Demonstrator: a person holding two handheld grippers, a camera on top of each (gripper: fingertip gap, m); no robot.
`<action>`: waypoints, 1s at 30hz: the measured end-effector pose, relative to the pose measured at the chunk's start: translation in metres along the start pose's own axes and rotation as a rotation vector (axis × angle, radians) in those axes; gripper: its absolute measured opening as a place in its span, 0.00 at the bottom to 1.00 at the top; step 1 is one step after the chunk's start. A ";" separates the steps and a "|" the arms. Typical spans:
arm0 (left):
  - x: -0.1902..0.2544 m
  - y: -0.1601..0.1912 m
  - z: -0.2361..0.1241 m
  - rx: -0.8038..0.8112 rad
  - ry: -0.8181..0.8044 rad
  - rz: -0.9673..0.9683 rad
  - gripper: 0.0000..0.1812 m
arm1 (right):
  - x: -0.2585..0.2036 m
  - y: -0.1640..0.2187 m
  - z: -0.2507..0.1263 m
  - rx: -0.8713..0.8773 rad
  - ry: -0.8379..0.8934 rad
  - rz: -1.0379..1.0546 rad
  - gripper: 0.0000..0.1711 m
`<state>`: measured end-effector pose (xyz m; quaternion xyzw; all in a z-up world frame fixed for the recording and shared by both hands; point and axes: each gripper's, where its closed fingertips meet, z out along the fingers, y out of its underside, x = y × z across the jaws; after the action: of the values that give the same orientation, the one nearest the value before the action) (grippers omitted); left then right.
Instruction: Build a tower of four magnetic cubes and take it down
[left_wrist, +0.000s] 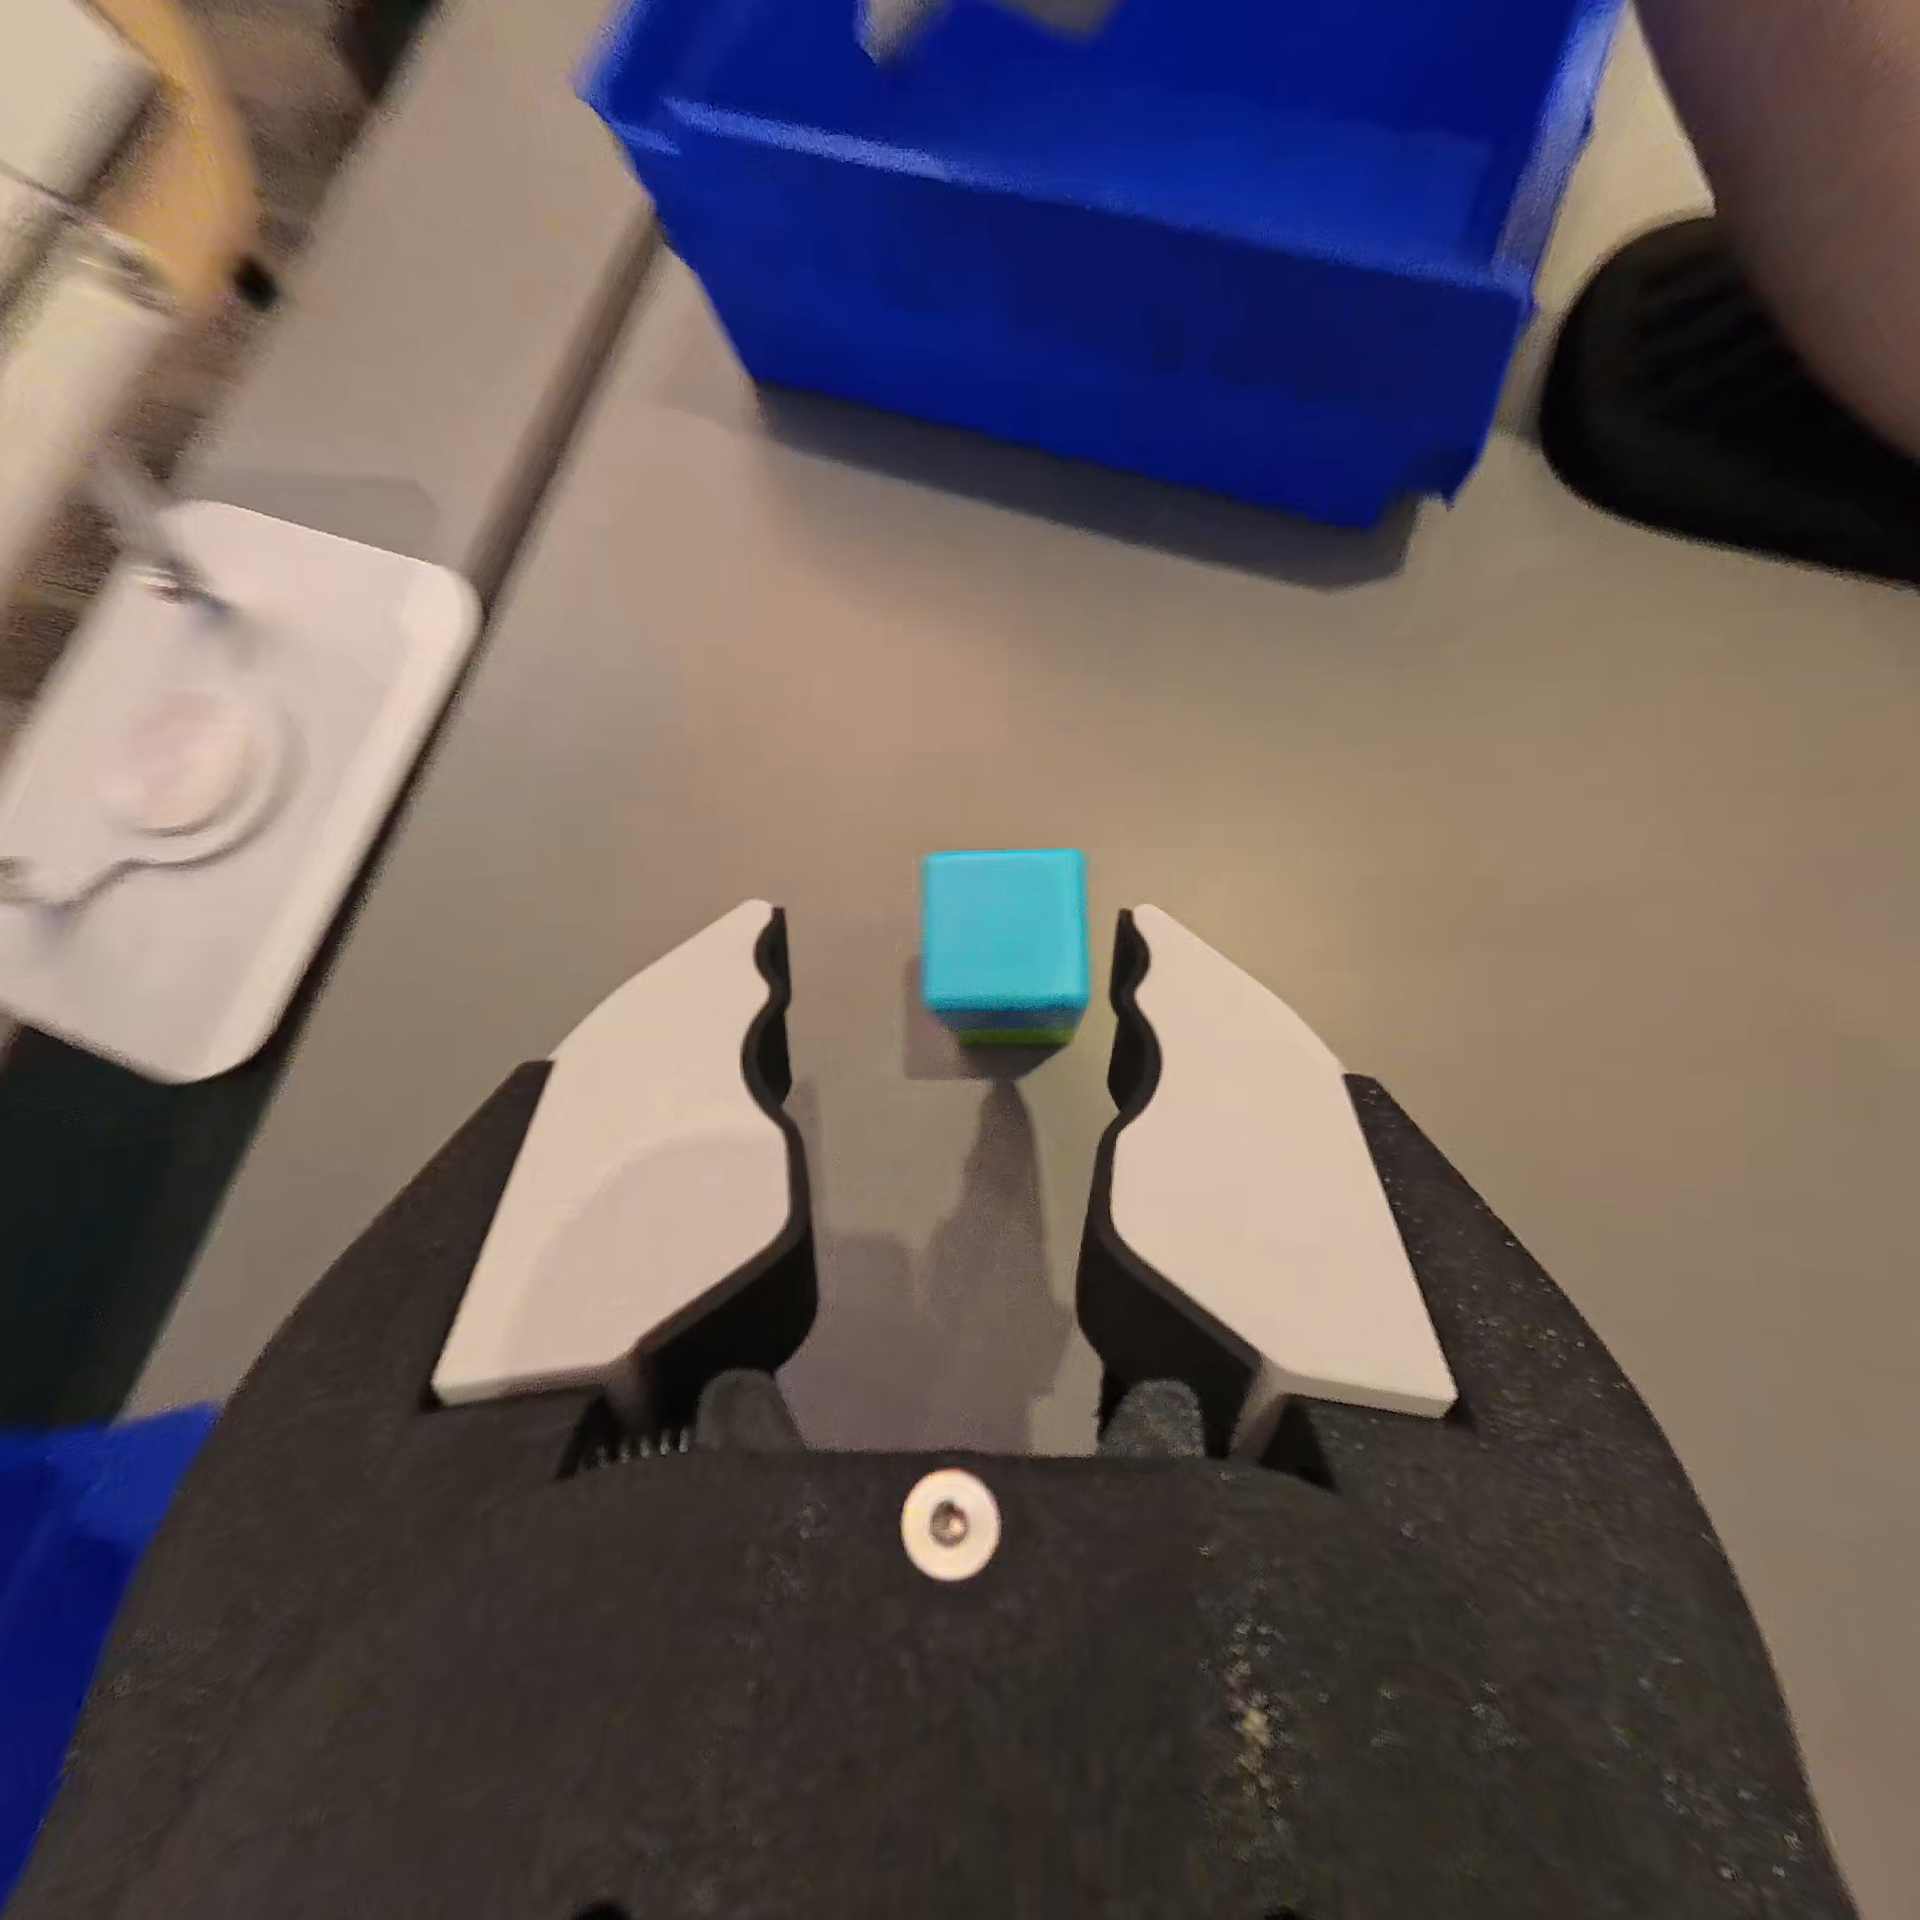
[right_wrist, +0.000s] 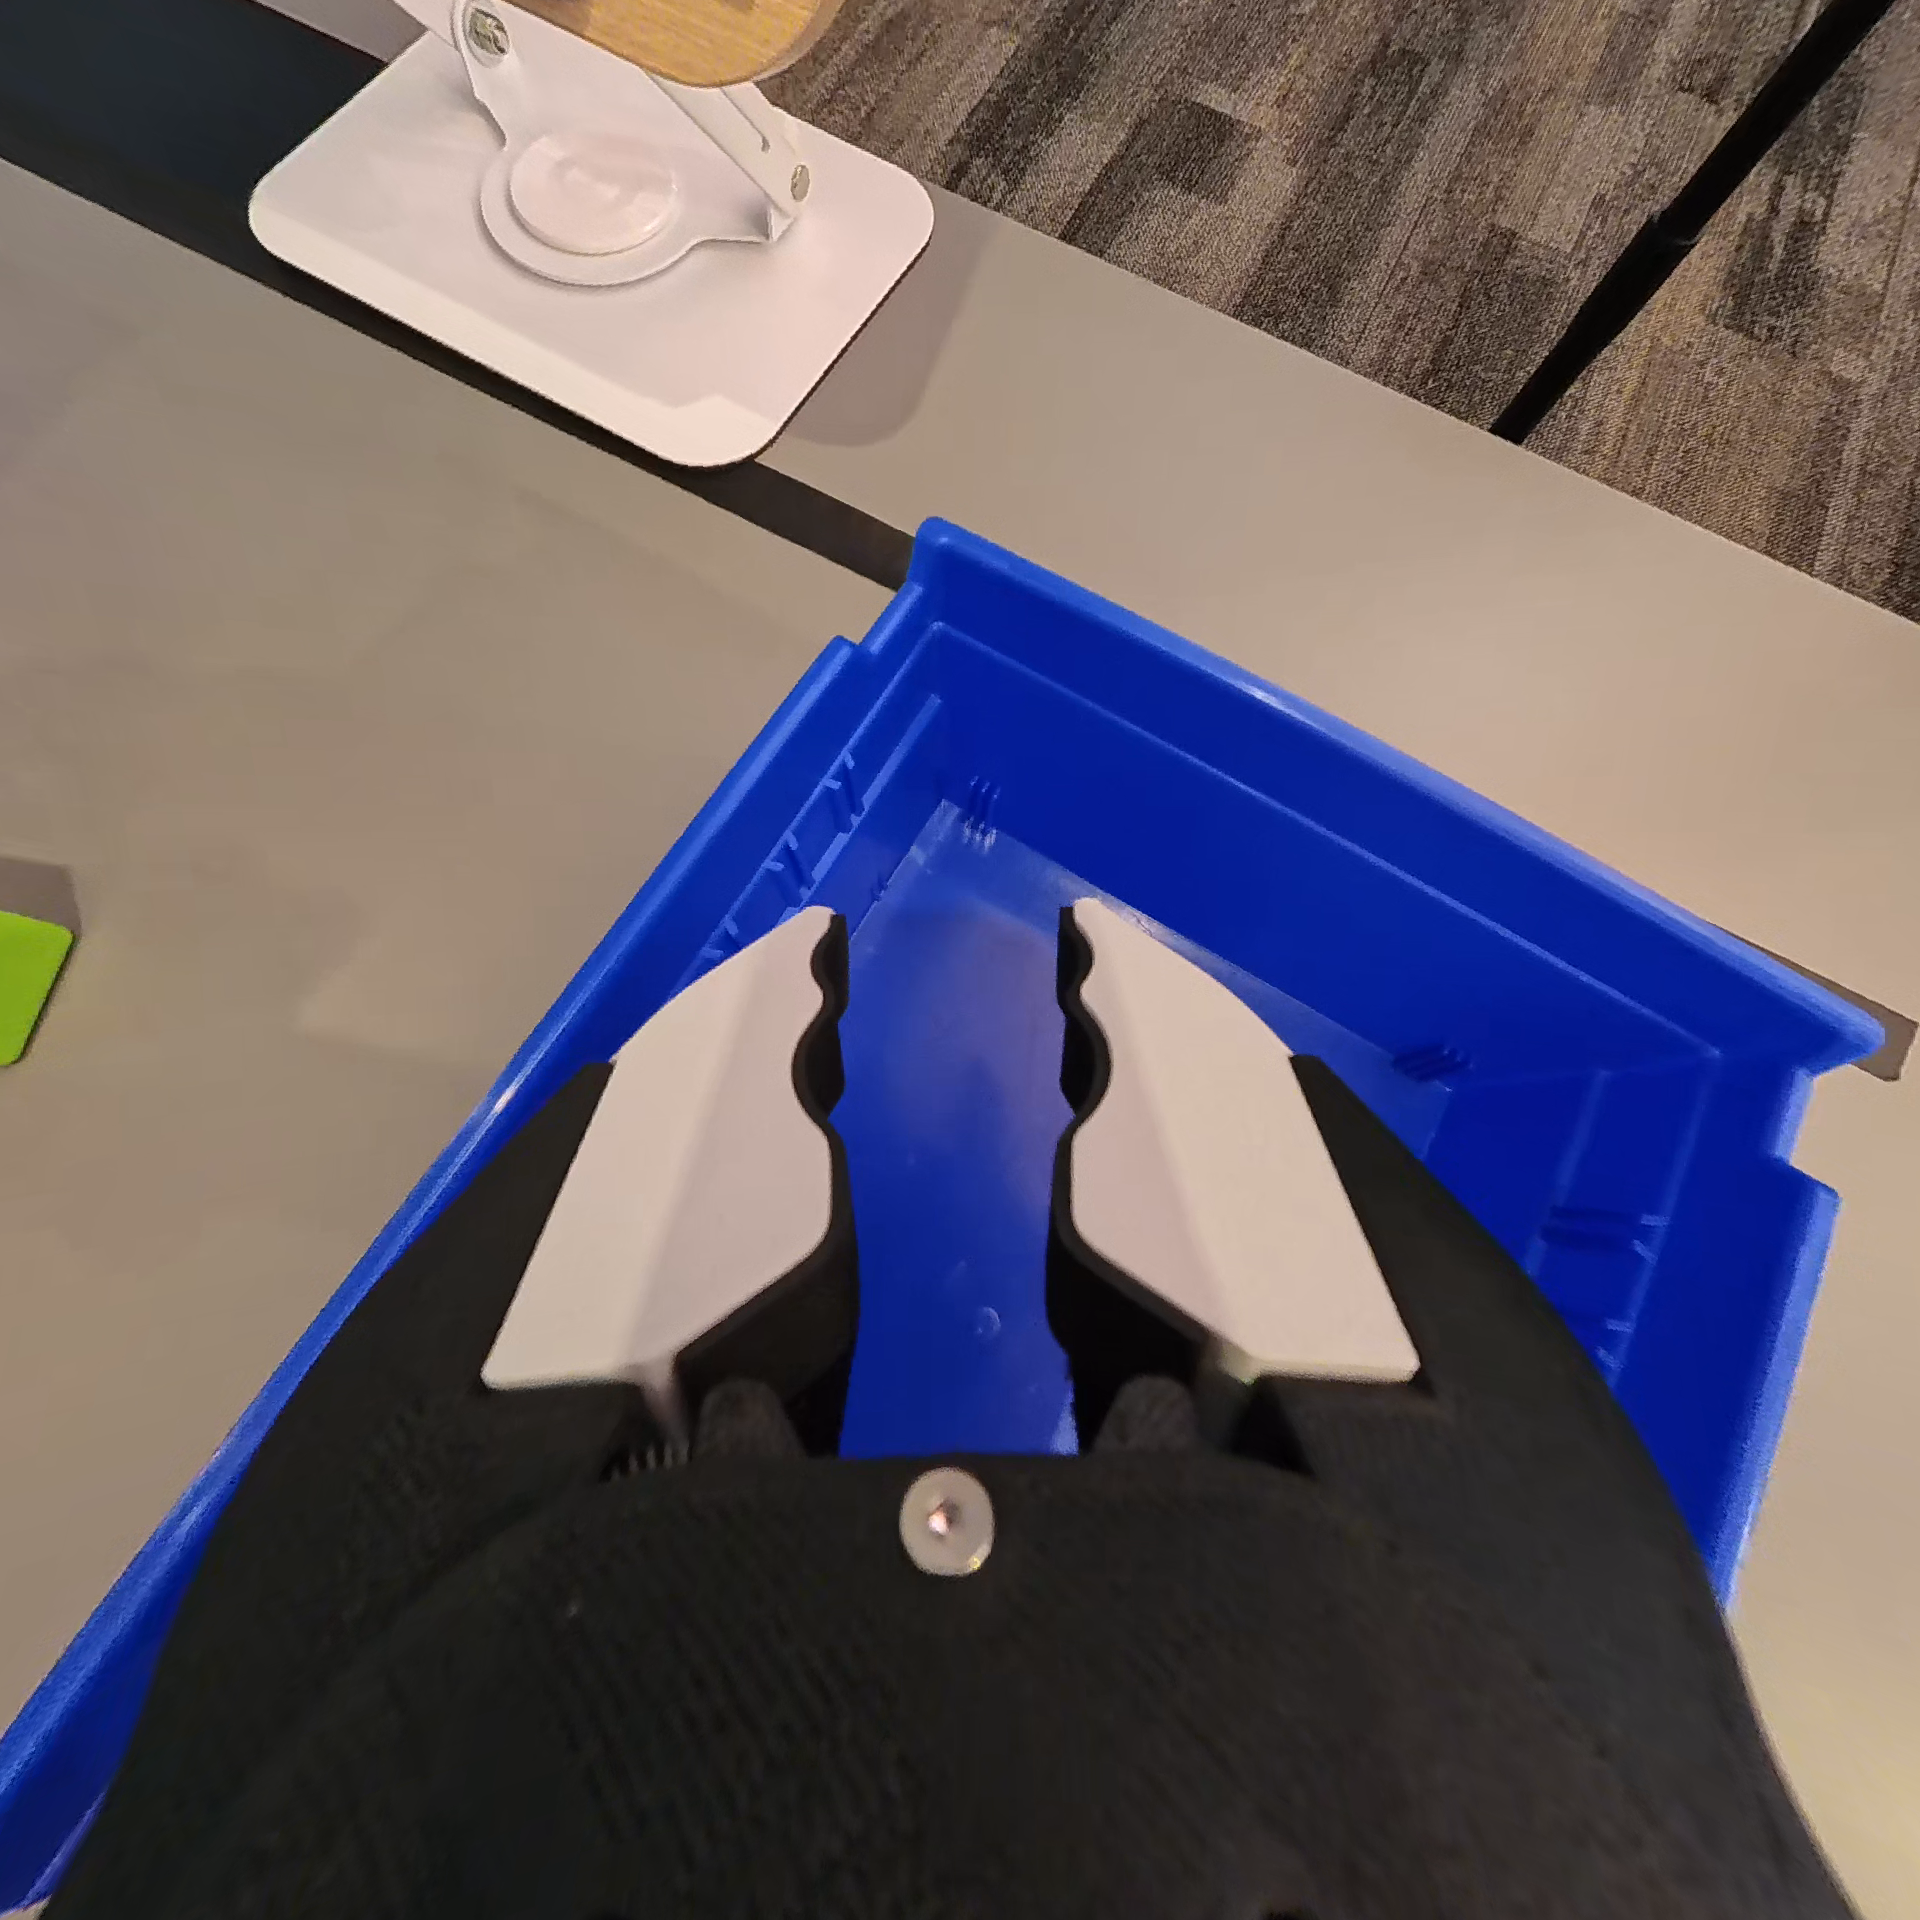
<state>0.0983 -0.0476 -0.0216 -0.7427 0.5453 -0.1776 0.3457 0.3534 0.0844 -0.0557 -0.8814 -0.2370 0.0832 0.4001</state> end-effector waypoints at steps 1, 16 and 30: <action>-0.011 -0.004 -0.019 0.036 -0.054 -0.011 0.34 | 0.001 0.000 0.000 0.002 0.000 0.001 0.24; -0.149 0.155 -0.103 -0.185 -0.456 -0.038 0.31 | 0.000 0.008 0.005 -0.026 -0.006 0.008 0.24; -0.163 0.214 -0.045 -0.485 -0.303 -0.020 0.33 | -0.006 0.019 0.015 -0.077 -0.040 0.008 0.24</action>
<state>-0.1331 0.0545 -0.1227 -0.8272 0.5065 0.0677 0.2337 0.3498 0.0805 -0.0796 -0.8951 -0.2448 0.0933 0.3609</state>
